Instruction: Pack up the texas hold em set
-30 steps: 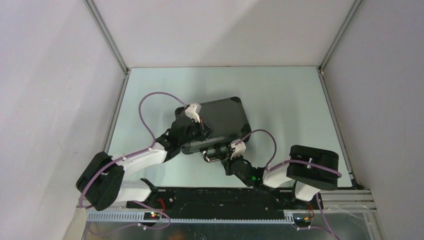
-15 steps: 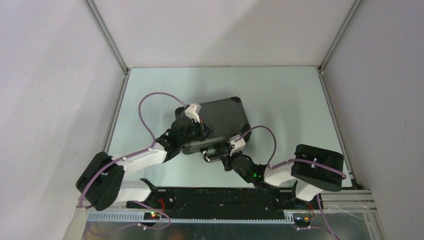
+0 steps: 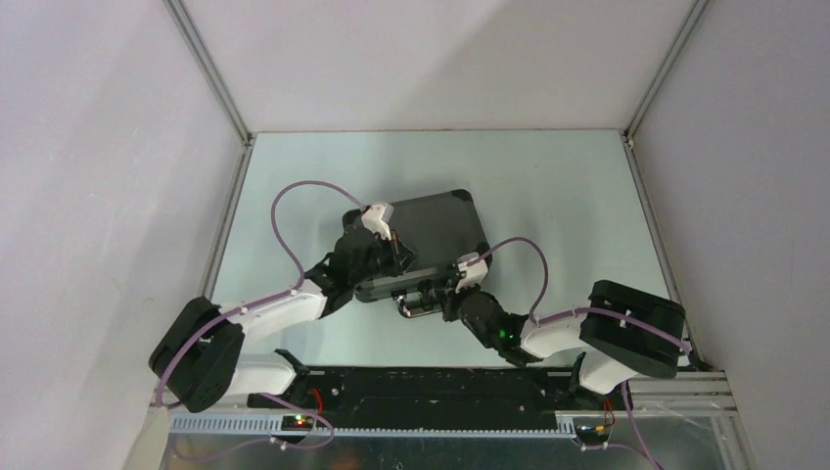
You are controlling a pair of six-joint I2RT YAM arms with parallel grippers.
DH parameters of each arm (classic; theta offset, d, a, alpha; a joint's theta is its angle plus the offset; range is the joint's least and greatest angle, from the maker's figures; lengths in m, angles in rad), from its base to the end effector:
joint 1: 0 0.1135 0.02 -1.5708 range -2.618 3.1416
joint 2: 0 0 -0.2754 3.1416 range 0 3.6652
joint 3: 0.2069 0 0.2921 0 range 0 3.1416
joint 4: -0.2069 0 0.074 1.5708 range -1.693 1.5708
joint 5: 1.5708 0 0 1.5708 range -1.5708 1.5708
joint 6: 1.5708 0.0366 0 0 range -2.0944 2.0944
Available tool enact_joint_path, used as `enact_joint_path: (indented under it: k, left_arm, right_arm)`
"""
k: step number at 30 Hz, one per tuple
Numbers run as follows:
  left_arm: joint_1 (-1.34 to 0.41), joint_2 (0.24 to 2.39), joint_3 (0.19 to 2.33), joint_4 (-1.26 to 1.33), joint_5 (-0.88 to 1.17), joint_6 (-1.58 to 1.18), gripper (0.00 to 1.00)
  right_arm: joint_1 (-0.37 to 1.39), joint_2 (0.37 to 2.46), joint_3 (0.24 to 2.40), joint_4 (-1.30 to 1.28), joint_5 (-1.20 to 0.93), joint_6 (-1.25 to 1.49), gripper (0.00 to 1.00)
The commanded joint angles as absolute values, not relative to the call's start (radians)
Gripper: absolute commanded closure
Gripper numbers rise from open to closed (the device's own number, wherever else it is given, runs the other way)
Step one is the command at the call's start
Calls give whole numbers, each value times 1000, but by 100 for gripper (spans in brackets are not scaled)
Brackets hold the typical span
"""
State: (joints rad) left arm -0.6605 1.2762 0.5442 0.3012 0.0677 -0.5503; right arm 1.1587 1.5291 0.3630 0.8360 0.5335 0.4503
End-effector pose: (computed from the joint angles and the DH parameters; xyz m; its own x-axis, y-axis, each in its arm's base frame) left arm 0.2300 -0.1818 0.1845 -0.6266 -0.1739 -0.7597 0.3907 0.7734 -0.4992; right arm 0.1276 0.2455 0.1153 -0.3764 0.0746 -0.9235 -0.4803 0.8366 0.2633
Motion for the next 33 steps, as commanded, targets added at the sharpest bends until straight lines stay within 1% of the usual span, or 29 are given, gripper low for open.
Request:
enact_joint_path:
  k: [1, 5, 13, 19, 22, 30, 33]
  left_arm:
    - [-656, 1334, 479, 67, 65, -528, 100]
    - [-655, 1336, 480, 67, 66, -527, 100]
    - [-656, 1331, 479, 67, 68, -526, 100]
    - [-656, 1338, 483, 67, 74, -524, 100]
    - [-655, 1342, 486, 67, 76, -524, 100]
    - [-656, 1342, 491, 69, 79, -523, 100]
    - [-656, 1342, 491, 69, 78, -522, 100]
  right_arm:
    - [1147, 1552, 402, 871, 519, 433, 100]
    - [1143, 1567, 437, 859, 508, 426, 100]
    - [1143, 1526, 472, 606, 615, 516, 100]
    - [1143, 1497, 474, 406, 615, 595, 100]
    - [1142, 1510, 473, 415, 557, 588, 100]
    - [1099, 1602, 472, 593, 270, 589, 100]
    - [1084, 1621, 472, 625, 215, 598, 100]
